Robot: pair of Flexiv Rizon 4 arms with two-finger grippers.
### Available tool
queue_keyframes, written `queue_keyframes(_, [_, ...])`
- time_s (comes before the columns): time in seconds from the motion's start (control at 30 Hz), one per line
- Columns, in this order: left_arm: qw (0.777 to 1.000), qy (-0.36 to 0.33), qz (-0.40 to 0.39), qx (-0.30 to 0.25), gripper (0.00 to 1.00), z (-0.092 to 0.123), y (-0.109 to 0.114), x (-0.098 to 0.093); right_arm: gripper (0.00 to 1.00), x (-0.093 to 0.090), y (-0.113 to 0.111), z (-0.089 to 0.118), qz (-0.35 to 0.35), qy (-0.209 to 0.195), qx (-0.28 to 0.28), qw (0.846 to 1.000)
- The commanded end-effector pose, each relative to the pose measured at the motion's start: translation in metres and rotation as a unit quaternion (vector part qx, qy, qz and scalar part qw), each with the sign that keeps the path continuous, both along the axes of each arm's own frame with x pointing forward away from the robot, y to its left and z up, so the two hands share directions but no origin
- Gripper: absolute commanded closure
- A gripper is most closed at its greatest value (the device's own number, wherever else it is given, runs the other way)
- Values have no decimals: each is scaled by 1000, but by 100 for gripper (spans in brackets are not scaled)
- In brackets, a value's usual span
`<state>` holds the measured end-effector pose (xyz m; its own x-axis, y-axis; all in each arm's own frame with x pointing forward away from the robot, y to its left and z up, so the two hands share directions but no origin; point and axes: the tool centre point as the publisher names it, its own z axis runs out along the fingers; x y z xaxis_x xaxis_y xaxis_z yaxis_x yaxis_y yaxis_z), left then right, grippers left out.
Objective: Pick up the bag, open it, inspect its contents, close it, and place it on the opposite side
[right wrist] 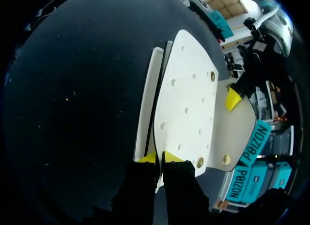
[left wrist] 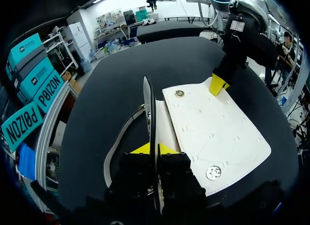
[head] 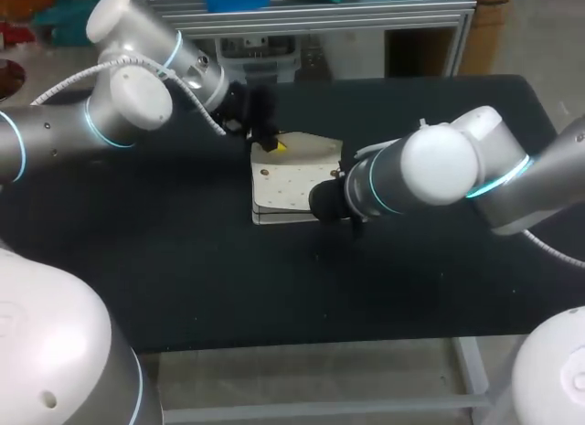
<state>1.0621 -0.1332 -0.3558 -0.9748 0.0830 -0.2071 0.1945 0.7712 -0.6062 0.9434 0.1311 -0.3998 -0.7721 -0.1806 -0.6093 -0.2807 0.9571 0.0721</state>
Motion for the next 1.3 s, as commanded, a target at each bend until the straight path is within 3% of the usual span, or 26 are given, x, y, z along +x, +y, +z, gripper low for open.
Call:
queue_keyframes(0.03, [1000, 18, -5, 0, 100, 9, 2, 3, 87, -1, 1, -2, -4, -2, -7, 1000])
queue_keyframes(0.07, [1000, 17, -2, -3, 100, 11, 2, 2, 55, -2, 1, 0, -4, -2, -8, 1000])
queue_keyframes(0.1, [1000, 18, 1, -7, 100, 14, 3, 1, 0, -2, 2, 2, -4, -4, -7, 1000])
queue_keyframes(0.6, [997, 5, 72, -39, 100, 48, 12, -3, 0, -29, 0, 69, 11, -32, 28, 999])
queue_keyframes(1.0, [995, -13, 87, -43, 100, 97, 20, -23, 0, -38, -13, 113, -4, -74, 59, 996])
queue_keyframes(1.03, [995, -12, 86, -44, 100, 100, 20, -25, 14, -38, -14, 116, -10, -76, 63, 995])
queue_keyframes(1.07, [995, -6, 83, -46, 100, 103, 20, -27, 53, -38, -16, 118, -16, -78, 69, 994])
queue_keyframes(1.1, [995, -4, 84, -47, 100, 105, 20, -29, 70, -37, -17, 121, -23, -78, 75, 994])
queue_keyframes(1.13, [995, 3, 85, -47, 100, 107, 20, -31, 100, -36, -18, 122, -28, -77, 78, 994])
queue_keyframes(1.3, [995, 37, 84, -45, 100, 115, 21, -40, 100, -33, -19, 135, -48, -71, 86, 993])
